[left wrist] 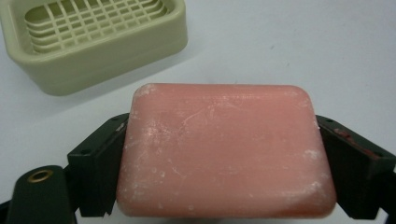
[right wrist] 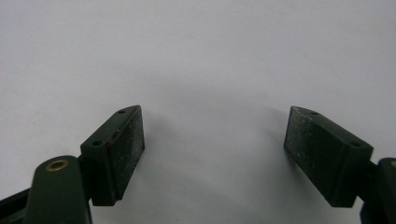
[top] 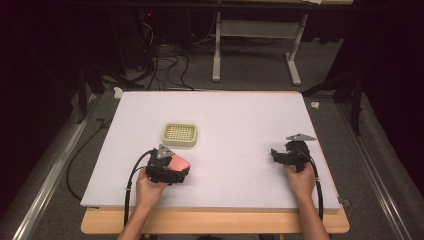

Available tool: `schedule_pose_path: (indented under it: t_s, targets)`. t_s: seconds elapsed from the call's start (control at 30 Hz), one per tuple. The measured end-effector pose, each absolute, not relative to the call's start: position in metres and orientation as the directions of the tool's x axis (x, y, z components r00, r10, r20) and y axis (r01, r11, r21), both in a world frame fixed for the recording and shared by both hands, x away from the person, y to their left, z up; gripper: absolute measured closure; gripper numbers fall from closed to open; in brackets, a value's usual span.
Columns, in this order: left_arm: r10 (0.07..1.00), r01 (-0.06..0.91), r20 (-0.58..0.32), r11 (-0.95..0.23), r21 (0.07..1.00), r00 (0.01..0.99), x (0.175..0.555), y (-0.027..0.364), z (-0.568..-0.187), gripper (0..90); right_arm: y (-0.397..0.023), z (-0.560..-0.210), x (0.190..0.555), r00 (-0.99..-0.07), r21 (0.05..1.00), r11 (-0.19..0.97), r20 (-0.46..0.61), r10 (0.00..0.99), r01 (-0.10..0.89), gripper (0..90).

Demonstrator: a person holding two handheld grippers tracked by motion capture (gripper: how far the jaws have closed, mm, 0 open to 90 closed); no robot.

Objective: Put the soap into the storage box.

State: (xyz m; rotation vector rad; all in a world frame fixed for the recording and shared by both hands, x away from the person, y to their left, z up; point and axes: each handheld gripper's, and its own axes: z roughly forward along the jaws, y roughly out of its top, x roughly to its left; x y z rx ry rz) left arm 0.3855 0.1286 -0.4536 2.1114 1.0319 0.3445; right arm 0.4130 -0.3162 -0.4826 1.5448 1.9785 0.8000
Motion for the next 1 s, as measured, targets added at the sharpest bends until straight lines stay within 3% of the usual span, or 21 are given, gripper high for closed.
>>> schedule_pose_path:
  t_s: [1.0]
  targets:
    - [0.779, 0.557, -0.099, -0.346, 0.755, 0.619, 0.396, 0.127, -0.428, 13.9, -0.316, -0.483, 0.413, -0.228, 0.714, 0.182, -0.032, 0.973, 0.676, 20.7]
